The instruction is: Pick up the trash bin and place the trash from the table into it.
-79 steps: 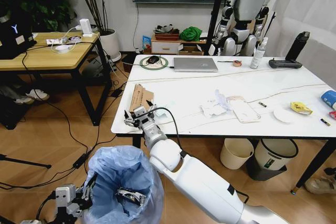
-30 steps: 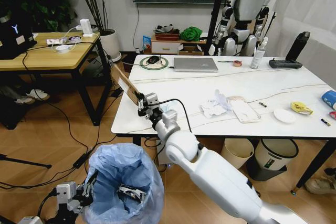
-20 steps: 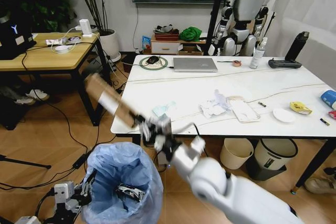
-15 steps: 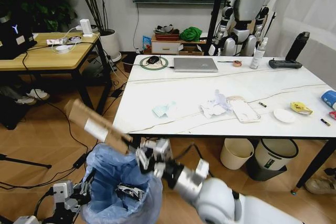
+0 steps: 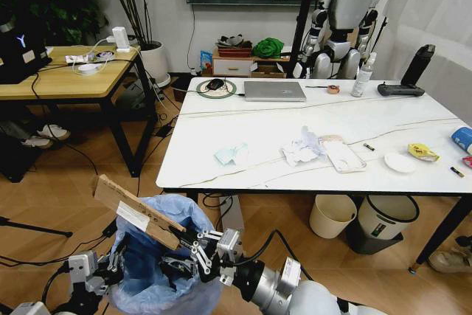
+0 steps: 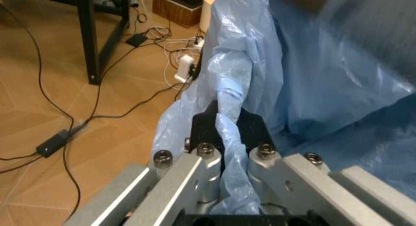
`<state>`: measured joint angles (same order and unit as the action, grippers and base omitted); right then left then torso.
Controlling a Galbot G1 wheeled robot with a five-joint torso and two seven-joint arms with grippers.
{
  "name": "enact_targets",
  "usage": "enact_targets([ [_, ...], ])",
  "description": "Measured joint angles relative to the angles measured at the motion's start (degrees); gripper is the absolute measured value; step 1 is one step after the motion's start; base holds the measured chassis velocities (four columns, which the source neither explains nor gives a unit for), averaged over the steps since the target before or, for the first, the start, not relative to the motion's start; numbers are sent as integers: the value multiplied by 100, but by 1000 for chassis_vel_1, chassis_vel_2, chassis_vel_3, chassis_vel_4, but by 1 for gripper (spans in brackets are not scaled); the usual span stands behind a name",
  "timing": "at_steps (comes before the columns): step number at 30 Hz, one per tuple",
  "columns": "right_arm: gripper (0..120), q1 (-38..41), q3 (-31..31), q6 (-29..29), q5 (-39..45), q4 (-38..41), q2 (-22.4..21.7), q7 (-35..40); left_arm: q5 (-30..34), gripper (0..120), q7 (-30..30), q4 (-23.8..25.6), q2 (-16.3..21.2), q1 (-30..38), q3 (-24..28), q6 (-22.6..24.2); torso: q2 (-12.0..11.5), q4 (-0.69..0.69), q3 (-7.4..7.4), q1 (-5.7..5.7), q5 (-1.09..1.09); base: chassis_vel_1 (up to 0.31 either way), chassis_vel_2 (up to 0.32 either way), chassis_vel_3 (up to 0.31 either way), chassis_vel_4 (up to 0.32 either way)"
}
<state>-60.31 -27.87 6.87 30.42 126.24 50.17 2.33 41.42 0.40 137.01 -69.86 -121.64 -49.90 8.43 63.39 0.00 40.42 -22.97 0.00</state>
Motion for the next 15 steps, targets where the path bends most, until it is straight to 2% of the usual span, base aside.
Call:
enact_targets([
  [6,34,-297,235,8,-230,-56,108,68,51,0,-13,13,29,5,-39,18,0,-1,0,0,0,0,0,0,0],
  [8,38,-301,323,12,-247,-57,156,92,51,0,-14,13,31,6,-39,19,0,-1,0,0,-1,0,0,0,0],
  [13,60,-62,845,-115,-73,10,435,315,44,0,-13,7,33,22,5,20,0,0,0,0,-1,0,0,0,0],
  [14,60,-62,845,-115,-73,10,435,315,44,0,-13,7,33,22,5,20,0,0,0,0,-1,0,0,0,0],
  [15,65,-37,931,-160,-15,29,448,321,40,0,-13,-4,35,30,14,20,0,1,0,0,0,0,0,0,0],
])
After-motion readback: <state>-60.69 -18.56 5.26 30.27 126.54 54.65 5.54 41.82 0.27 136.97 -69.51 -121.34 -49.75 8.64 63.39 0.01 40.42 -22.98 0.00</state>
